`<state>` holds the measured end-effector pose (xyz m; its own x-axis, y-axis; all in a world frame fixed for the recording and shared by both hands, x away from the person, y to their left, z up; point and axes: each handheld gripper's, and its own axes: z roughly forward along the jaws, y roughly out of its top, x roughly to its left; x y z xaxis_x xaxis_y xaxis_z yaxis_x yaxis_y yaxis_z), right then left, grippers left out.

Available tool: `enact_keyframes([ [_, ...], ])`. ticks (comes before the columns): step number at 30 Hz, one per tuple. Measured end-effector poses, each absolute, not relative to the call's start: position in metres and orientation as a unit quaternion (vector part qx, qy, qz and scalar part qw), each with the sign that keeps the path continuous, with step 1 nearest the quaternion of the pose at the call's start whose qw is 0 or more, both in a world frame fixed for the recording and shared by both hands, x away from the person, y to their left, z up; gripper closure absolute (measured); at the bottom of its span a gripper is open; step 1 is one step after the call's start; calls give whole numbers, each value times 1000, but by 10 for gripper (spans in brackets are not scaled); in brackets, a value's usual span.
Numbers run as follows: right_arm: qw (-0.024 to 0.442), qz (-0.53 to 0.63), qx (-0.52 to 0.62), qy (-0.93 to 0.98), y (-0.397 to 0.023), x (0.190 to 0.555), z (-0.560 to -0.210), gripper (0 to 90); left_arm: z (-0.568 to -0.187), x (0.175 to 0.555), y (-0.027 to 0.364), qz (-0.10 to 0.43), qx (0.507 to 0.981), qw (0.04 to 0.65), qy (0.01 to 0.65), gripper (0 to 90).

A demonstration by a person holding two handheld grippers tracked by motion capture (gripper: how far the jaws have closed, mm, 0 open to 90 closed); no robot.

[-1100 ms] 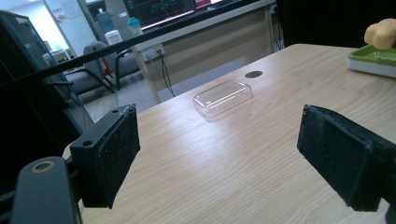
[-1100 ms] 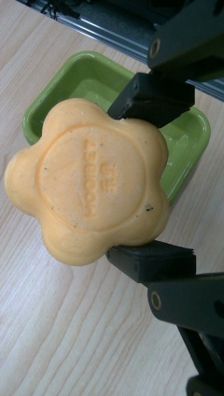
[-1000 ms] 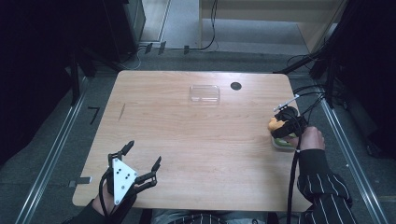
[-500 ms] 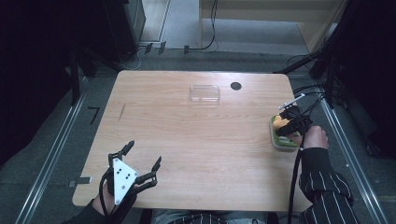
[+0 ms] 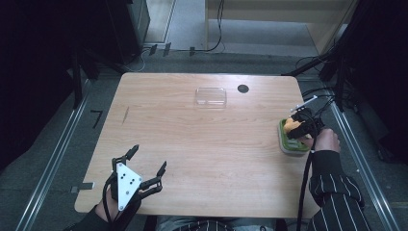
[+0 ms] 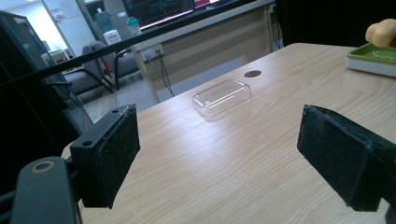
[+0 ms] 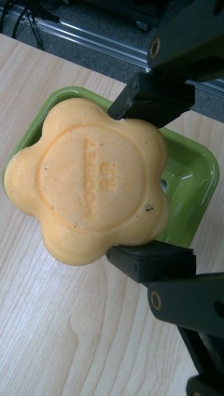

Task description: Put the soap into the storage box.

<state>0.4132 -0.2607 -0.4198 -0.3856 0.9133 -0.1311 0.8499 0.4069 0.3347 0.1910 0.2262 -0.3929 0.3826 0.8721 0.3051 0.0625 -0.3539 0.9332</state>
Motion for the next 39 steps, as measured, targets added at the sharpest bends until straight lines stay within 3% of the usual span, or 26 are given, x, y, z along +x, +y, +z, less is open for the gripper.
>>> enact_keyframes([
  [39, 129, 46, 539, 831, -261, 425, -448, 396, -393, 191, 226, 442, 694, 458, 336, 135],
])
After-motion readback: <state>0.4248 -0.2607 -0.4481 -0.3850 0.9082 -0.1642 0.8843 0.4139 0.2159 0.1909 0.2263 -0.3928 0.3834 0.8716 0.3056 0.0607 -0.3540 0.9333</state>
